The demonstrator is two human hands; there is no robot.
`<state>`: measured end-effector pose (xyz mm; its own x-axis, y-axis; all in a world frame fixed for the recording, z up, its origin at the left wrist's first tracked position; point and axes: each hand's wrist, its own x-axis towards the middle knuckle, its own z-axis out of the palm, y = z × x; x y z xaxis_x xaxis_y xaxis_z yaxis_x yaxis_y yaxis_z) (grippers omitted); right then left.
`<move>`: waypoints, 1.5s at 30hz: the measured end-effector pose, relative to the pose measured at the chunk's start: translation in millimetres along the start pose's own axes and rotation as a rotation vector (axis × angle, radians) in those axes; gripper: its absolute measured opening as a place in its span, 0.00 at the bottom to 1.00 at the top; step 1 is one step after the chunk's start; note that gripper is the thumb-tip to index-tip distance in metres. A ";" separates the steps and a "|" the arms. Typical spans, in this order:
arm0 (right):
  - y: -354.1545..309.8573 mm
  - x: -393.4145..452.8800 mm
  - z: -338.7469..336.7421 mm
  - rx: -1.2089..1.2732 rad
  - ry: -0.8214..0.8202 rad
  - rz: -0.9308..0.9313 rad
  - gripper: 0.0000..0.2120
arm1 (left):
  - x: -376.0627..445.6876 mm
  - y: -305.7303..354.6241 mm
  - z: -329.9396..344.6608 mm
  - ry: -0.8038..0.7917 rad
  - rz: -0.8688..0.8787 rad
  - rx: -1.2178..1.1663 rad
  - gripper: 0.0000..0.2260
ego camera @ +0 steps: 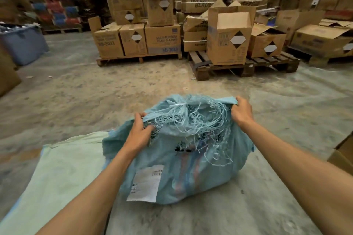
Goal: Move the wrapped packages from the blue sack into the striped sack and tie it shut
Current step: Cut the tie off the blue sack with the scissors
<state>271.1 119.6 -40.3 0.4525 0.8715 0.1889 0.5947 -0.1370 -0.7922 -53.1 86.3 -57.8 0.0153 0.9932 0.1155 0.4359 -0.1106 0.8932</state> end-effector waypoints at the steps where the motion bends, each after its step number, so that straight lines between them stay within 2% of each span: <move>1: 8.5 -0.2 1.0 -0.009 0.020 0.039 0.13 | -3.6 -6.1 5.3 -0.056 0.001 0.092 0.15; 4: 30.1 -0.1 -2.1 0.003 0.112 0.097 0.15 | -15.1 -21.1 29.4 -0.178 0.042 0.453 0.22; 6: 38.2 4.0 -9.7 0.029 0.188 0.113 0.16 | -15.4 -16.8 43.2 -0.154 0.103 0.525 0.22; 11: 44.5 14.4 -23.6 0.116 0.379 0.166 0.15 | 6.6 16.5 59.0 0.033 0.287 0.461 0.24; 20: 61.2 19.1 -33.1 0.097 0.561 0.047 0.13 | 23.3 30.4 72.0 0.094 0.389 0.341 0.22; 22: 64.7 21.1 -34.4 0.049 0.502 0.053 0.12 | 26.2 30.2 75.4 0.090 0.379 0.330 0.22; 23: 66.8 20.5 -33.7 0.001 0.408 0.053 0.12 | 27.1 25.1 76.3 0.086 0.353 0.336 0.22; 26: 75.8 10.3 -26.7 -0.128 -0.006 0.049 0.13 | 21.4 -8.1 71.2 0.076 0.315 0.371 0.26; 29: 87.8 -6.5 -19.9 -0.093 -0.300 0.041 0.15 | 3.4 -50.9 59.7 0.043 0.357 0.423 0.29; 33: 92.3 -26.5 -18.6 -0.033 -0.508 -0.062 0.24 | -7.0 -79.9 44.5 0.025 0.307 0.615 0.34; 36: 87.1 -45.5 -14.0 -0.205 -0.518 -0.210 0.37 | -11.8 -75.8 40.3 0.004 0.229 0.800 0.34; 37: 84.0 -51.8 -10.3 -0.253 -0.501 -0.238 0.38 | -13.5 -73.6 40.7 -0.028 0.230 0.847 0.33; 39: 77.8 -65.5 1.5 -0.324 -0.452 -0.266 0.35 | -17.1 -70.1 41.0 -0.123 0.241 0.832 0.29; 41: 70.2 -79.6 12.9 -0.368 -0.379 -0.269 0.32 | -19.3 -67.4 41.3 -0.199 0.240 0.720 0.26; 43: 62.7 -94.4 22.6 -0.412 -0.294 -0.296 0.33 | -21.8 -64.5 39.1 -0.215 0.236 0.673 0.25; 45: 54.6 -109.9 30.4 -0.445 -0.171 -0.410 0.32 | -23.8 -61.3 36.9 -0.238 0.226 0.678 0.26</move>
<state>233.6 30.7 -121.9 0.0384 0.9526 0.3017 0.9336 0.0735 -0.3508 -47.0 70.8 -131.3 0.3312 0.9384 0.0984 0.8562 -0.3428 0.3865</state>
